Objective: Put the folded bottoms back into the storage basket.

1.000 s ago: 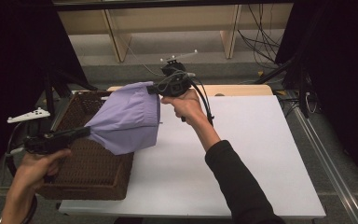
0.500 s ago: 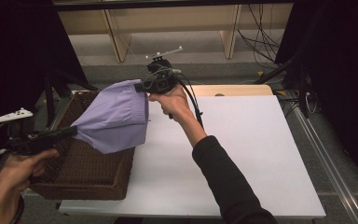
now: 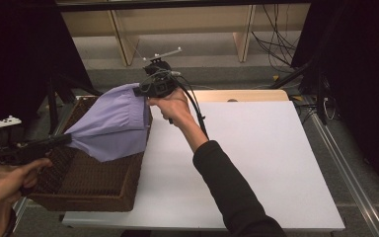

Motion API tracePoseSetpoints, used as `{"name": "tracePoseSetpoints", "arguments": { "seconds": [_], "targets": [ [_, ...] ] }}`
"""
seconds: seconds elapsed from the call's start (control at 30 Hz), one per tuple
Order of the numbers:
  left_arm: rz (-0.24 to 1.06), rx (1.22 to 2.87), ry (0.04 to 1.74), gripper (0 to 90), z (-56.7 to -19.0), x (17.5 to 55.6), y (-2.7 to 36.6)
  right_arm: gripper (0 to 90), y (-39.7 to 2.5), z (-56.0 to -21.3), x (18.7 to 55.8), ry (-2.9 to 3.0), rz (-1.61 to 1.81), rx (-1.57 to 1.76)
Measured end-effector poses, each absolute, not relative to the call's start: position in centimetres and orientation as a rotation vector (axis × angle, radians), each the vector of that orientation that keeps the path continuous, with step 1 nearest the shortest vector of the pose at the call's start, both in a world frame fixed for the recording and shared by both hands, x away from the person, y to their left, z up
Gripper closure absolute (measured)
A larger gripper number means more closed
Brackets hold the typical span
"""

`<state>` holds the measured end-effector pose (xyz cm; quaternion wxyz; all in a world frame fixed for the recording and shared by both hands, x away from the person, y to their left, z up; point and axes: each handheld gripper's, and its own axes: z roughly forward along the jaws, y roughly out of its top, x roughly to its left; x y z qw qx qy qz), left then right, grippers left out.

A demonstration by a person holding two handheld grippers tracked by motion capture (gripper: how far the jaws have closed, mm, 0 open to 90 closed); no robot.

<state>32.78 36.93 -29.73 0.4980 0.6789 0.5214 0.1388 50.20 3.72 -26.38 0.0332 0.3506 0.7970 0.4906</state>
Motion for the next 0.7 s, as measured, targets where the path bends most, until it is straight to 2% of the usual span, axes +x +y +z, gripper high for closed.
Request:
{"name": "tracePoseSetpoints", "arguments": {
  "seconds": [0.7],
  "targets": [
    [0.331,1.609,1.295,88.0,-30.0,32.3,39.8,81.5,6.9,-27.1,50.5,2.473,1.500,1.063]
  ]
}}
